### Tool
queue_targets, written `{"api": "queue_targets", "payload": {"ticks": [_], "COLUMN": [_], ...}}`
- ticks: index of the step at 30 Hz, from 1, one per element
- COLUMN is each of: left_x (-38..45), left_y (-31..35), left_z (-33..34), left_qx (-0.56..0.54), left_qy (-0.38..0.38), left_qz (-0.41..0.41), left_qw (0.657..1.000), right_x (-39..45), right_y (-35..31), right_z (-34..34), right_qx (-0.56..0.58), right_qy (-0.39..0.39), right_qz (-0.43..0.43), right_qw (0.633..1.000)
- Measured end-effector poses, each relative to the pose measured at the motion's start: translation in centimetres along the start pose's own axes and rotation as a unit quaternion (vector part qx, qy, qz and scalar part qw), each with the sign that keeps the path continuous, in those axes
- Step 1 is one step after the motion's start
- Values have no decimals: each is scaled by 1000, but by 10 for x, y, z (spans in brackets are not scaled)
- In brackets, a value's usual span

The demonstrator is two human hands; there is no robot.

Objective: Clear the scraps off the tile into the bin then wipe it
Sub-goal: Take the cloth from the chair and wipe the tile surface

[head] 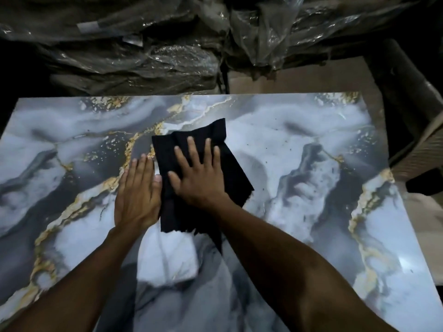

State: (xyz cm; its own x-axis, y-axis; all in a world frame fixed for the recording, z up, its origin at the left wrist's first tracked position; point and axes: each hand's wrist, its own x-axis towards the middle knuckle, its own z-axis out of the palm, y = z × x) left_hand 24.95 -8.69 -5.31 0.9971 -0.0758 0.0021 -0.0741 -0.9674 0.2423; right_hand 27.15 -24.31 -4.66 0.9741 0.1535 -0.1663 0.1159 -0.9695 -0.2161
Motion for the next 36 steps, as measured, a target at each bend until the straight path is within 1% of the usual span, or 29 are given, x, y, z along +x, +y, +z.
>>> {"api": "queue_targets", "payload": {"ticks": [1, 2, 3, 5, 6, 8, 10, 12, 15, 17, 20, 23, 25, 26, 27, 29, 30, 33, 34, 36], "left_x": [0, 0, 0, 1, 1, 1, 1, 1, 1, 2, 3, 2, 3, 3, 3, 2, 3, 4, 4, 3], "left_y": [0, 1, 2, 4, 5, 7, 7, 7, 6, 5, 2, 1, 2, 2, 3, 3, 2, 3, 3, 4], "left_z": [0, 0, -1, -3, -4, -5, -5, -5, -6, -6, -4, -1, -1, -1, -2, -3, -4, -4, -4, -4], "left_qx": [3, 7, 9, 14, 19, 27, 30, 28, 14, 14, 20, 22, 19, 19, 20, 19, 17, 14, 15, 17], "left_qy": [1, 1, -1, -4, -5, -7, -8, -6, -6, -2, 0, -2, -1, -2, -5, -9, -10, -16, -16, -18], "left_qz": [1, 2, 2, 0, -2, -5, -6, -5, -2, 1, 5, 6, 5, 3, 2, -1, -4, -8, -10, -13], "left_qw": [1000, 1000, 1000, 1000, 1000, 1000, 1000, 1000, 1000, 1000, 1000, 1000, 1000, 1000, 1000, 1000, 1000, 1000, 1000, 1000], "right_x": [-4, -10, -19, -36, -41, -41, -29, -10, 24, 47, 67, 51, 26, 14, 3, -11, -13, -10, -4, 13], "right_y": [8, 22, 40, 84, 110, 158, 193, 209, 189, 152, 77, 22, 17, 24, 38, 79, 106, 187, 209, 239], "right_z": [1, 1, 1, -6, -11, -27, -42, -50, -49, -43, -27, -10, -2, 1, 3, -3, -9, -38, -47, -62], "right_qx": [-3, -3, 0, -4, -10, -15, -7, 9, 5, -4, -17, -1, 7, 8, 10, 8, -1, -14, -11, 1], "right_qy": [-3, 3, 18, 65, 68, 40, 26, 33, 33, 37, 39, 19, 17, 21, 30, 64, 69, 35, 33, 36], "right_qz": [-10, -1, 32, 137, 189, 275, 331, 347, 316, 250, 124, 31, 1, 3, 26, 114, 164, 306, 338, 364], "right_qw": [1000, 1000, 999, 988, 980, 960, 943, 937, 948, 968, 991, 999, 1000, 1000, 999, 991, 984, 951, 941, 931]}}
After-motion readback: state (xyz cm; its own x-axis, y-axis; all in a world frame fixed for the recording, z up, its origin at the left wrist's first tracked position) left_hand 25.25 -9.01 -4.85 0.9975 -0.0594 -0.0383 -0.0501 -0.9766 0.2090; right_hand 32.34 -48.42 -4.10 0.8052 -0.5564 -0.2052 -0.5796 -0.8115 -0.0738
